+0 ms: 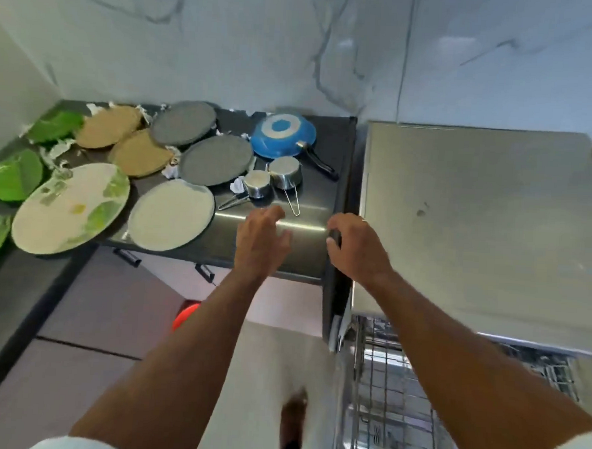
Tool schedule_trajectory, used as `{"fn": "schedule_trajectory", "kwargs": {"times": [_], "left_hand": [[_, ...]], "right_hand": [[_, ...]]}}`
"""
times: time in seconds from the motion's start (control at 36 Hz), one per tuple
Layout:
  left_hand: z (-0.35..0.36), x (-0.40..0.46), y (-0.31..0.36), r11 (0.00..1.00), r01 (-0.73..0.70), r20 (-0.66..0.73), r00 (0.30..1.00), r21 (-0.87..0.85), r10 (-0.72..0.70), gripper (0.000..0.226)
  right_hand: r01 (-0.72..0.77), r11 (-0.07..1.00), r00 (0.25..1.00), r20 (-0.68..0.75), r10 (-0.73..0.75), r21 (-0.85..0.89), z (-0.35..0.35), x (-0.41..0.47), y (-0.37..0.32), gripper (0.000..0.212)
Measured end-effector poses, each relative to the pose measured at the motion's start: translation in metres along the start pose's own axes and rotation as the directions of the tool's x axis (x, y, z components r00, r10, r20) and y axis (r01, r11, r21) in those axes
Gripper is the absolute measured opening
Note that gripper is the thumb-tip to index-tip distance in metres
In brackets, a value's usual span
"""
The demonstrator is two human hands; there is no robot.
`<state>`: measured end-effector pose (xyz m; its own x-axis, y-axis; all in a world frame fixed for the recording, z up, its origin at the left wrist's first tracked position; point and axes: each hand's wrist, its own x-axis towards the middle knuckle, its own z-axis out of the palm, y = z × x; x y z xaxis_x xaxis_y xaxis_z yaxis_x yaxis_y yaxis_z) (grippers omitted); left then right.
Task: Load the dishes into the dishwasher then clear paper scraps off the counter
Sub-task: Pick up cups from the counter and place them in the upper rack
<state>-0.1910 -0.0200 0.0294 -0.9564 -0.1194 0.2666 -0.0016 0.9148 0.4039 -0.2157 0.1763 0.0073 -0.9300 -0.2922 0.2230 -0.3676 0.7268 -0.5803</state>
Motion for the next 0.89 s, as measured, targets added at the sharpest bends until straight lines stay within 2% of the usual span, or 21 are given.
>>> {"fn": "schedule_trajectory", "kwargs": {"times": [0.14,0.25,0.33,0.56,0.72,0.89], "left_hand": [[0.005,0.057,-0.049,0.992,0.123,0.062,0.990,0.004,-0.123,0.045],[0.013,0.096,-0.079,0.967,0.254,0.097,0.962,0.016,-0.255,0.063],[0.023,0.120,-0.099,0.956,0.292,0.145,0.946,-0.001,-0.289,0.073],[0.050,0.158,-0.128,0.973,0.228,0.190,0.954,0.033,-0.230,0.081],[0.061,0.166,-0.129,0.976,0.199,0.155,0.965,0.087,-0.211,0.086],[0.064,0.171,-0.134,0.984,0.137,0.100,0.984,0.111,-0.148,0.083]], "right_hand": [[-0.073,0.997,0.997,0.007,0.073,0.032,0.033,0.063,-0.015,0.032],[-0.173,0.983,0.984,0.042,0.171,0.067,0.058,0.111,-0.019,0.055],[-0.236,0.971,0.969,0.080,0.232,0.044,0.074,0.141,-0.022,0.068],[-0.360,0.932,0.924,0.147,0.352,0.030,0.102,0.201,-0.019,0.091],[-0.395,0.919,0.905,0.171,0.389,0.001,0.120,0.224,-0.018,0.102],[-0.431,0.902,0.898,0.109,0.425,0.033,0.126,0.232,-0.018,0.100]]}}
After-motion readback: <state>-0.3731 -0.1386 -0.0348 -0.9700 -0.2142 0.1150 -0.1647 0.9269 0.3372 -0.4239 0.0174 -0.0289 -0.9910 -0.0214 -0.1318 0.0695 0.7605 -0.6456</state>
